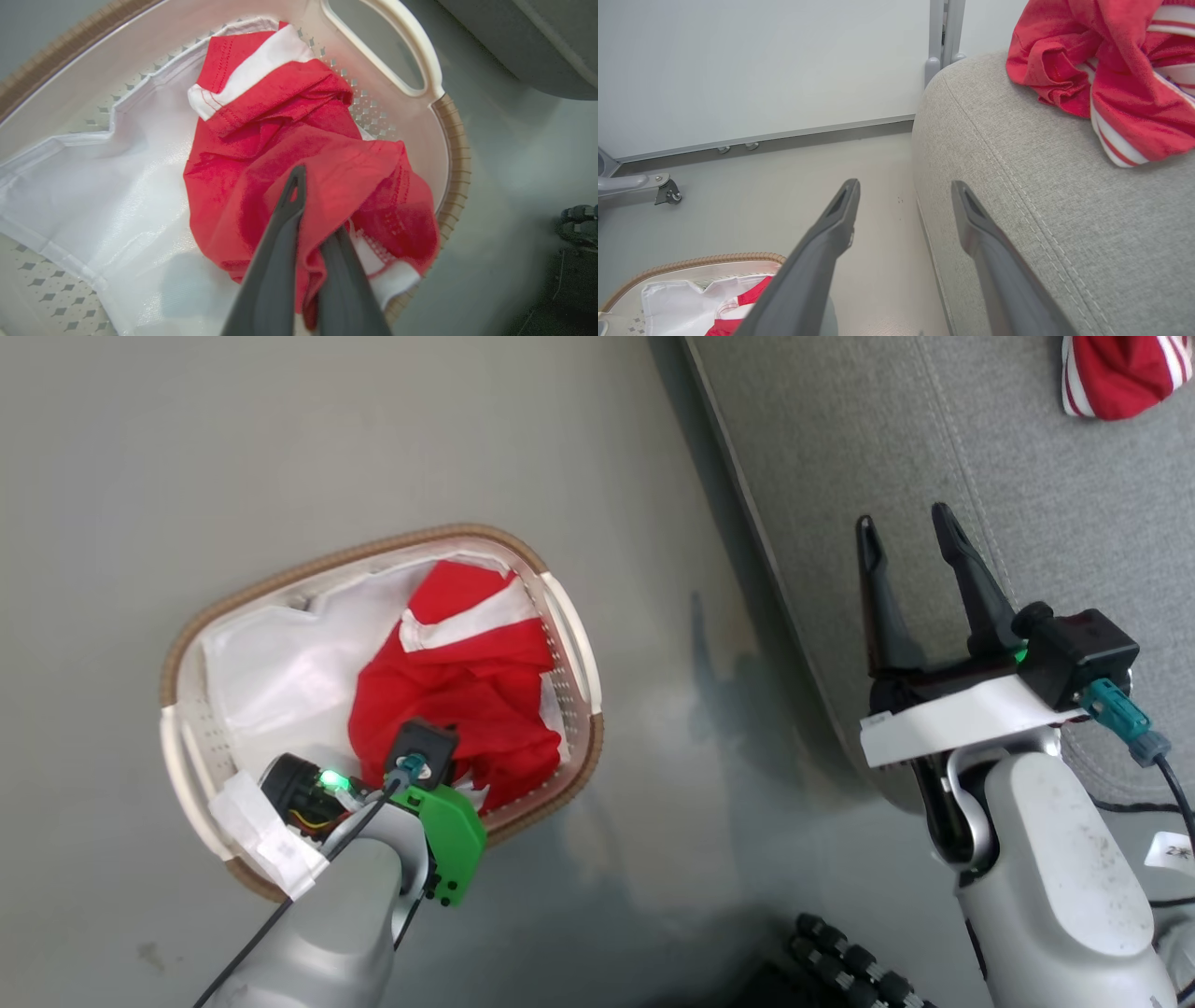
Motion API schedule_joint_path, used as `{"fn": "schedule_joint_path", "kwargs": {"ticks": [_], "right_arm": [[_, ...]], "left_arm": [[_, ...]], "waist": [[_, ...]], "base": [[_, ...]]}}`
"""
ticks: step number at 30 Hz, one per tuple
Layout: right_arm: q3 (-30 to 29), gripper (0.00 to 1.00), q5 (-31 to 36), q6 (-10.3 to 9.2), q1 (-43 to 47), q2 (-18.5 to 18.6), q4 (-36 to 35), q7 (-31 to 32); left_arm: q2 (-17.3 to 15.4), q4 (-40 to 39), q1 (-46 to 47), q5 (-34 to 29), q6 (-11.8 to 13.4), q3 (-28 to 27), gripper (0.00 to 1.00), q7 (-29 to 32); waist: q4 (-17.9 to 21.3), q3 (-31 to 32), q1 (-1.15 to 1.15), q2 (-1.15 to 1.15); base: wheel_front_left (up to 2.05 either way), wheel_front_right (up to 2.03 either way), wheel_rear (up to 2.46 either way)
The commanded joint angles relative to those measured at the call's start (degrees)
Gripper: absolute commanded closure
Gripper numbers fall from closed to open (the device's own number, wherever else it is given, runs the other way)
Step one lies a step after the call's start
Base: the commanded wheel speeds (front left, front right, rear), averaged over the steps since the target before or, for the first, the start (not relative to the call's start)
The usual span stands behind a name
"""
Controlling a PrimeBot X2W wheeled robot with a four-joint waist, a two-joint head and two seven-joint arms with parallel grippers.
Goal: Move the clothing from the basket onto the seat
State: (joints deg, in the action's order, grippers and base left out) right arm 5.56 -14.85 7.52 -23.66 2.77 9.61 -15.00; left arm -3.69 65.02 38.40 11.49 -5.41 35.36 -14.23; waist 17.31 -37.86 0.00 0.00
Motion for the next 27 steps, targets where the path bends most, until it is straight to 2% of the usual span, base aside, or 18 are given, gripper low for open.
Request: {"fn": "schedule_joint_path", "kwargs": {"ticks": [1,10,20,27], "right_arm": [[-0.6,0.0,0.8,-0.06,1.5,0.2,0.6,-0.3],[-2.8,0.0,4.5,-0.06,6.6,0.2,2.7,-0.3],[-3.1,0.0,5.9,-0.06,11.5,0.2,5.1,-0.3],[-2.9,0.0,6.5,-0.06,13.6,0.2,6.1,-0.3]], "left_arm": [[0.3,-0.6,-1.0,0.4,-0.2,0.3,1.0,-0.5],[-0.5,-8.4,-2.6,2.5,-1.1,-1.0,1.0,-1.0],[-5.4,-20.7,-1.7,3.0,-2.0,1.8,1.0,-0.7],[-9.5,-30.5,2.5,4.9,-2.1,4.7,1.0,3.4]], "waist": [[-4.0,5.5,0.0,0.0],[-9.9,17.7,0.0,0.0],[-12.8,28.3,0.0,0.0],[-13.5,32.9,0.0,0.0]], "base": [[0.0,0.0,0.0],[0.0,0.0,0.0],[0.0,0.0,0.0],[0.0,0.0,0.0]]}}
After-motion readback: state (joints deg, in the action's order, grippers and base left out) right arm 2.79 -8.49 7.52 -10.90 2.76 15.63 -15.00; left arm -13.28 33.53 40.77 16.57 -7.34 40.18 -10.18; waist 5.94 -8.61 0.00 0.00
